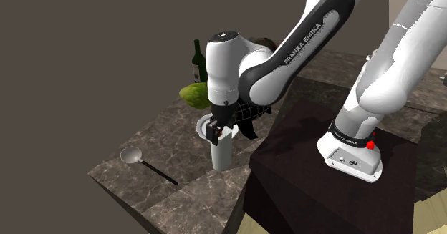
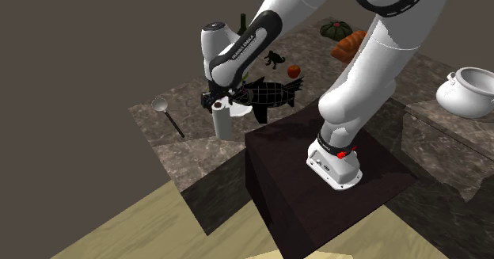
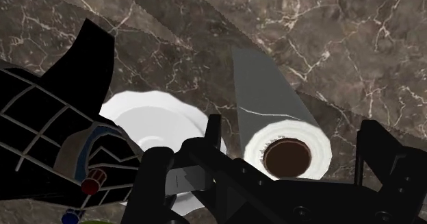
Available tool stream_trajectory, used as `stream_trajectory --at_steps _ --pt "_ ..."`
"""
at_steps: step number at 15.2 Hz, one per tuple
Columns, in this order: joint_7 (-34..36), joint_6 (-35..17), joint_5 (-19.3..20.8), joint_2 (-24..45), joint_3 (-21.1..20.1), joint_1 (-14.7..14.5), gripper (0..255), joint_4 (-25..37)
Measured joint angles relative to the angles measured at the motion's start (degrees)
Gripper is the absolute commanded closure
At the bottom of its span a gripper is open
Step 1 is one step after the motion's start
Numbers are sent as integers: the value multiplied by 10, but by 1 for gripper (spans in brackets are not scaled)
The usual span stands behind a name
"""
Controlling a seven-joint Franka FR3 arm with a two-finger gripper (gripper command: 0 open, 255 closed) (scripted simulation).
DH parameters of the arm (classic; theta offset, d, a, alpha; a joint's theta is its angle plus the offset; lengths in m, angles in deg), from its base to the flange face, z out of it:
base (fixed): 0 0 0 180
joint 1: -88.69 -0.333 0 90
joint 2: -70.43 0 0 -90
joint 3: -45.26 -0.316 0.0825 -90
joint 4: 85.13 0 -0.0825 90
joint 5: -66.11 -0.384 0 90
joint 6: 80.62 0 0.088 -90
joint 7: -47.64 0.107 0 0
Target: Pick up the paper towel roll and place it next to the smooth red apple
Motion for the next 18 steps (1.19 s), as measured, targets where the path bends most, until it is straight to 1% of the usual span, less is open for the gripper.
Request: stream_trajectory --at_steps 5,7,11,12,18 --pt "37 -45 52 49 1 3 0 -6" --pt "44 -50 60 55 2 2 0 -6" --pt "46 -52 62 57 2 1 0 -6" --pt "46 -52 63 58 2 1 255 -6" --pt "47 -52 63 57 2 2 255 -6"
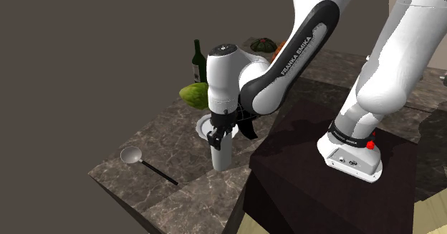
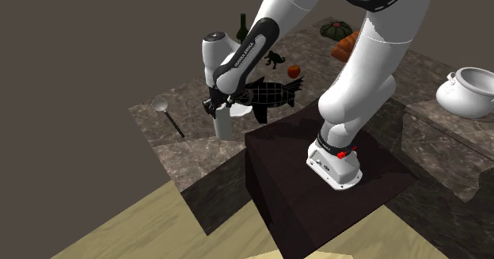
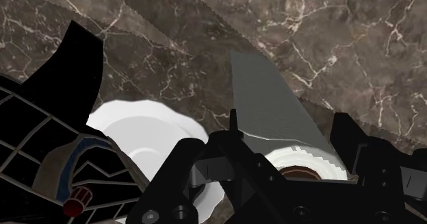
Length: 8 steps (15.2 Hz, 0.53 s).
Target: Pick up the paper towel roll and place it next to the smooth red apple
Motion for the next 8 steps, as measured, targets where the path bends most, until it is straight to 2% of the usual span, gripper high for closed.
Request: stream_trajectory --at_steps 4,8 --pt "0 0 0 0 0 0 255 0" --pt "-21 25 -33 -29 -6 0 255 3"
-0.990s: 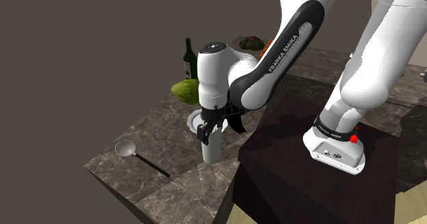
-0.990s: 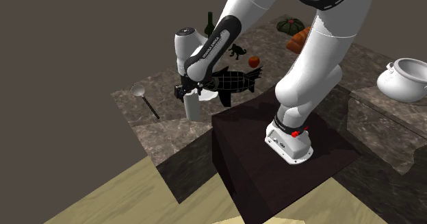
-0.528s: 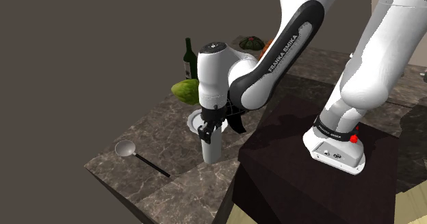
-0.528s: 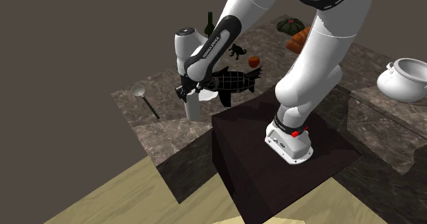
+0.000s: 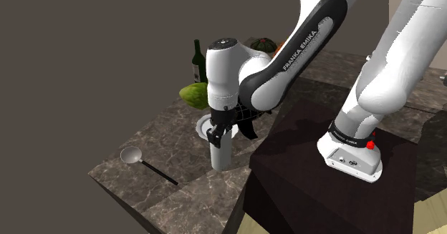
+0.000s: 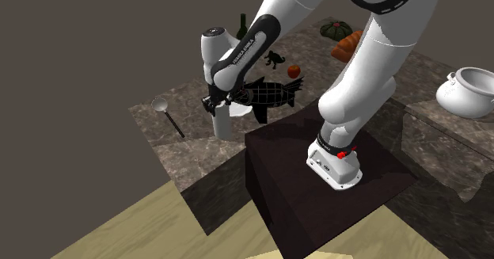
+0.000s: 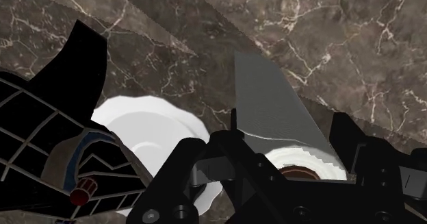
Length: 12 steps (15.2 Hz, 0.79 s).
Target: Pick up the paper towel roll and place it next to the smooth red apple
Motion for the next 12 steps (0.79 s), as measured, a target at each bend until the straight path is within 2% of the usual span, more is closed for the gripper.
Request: stream_trajectory --at_steps 6,12 --pt "-39 55 -53 -55 3 -4 255 10" --pt "-61 110 -83 -100 13 -11 255 26"
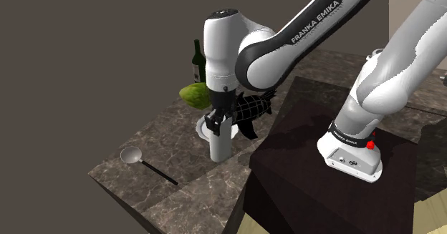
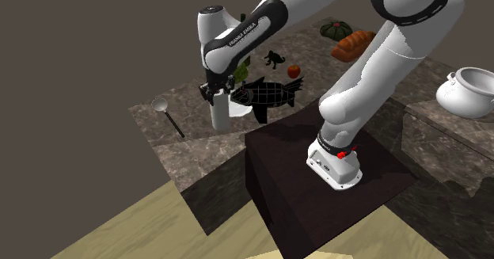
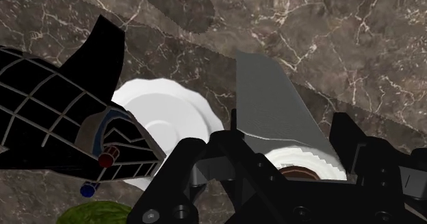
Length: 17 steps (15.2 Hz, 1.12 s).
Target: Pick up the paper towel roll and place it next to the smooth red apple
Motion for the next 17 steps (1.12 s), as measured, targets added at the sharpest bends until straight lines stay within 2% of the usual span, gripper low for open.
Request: stream_trajectory --at_steps 8,17 --pt "-19 73 -25 -53 18 -9 255 25" --pt "-25 152 -34 -92 35 -13 255 68"
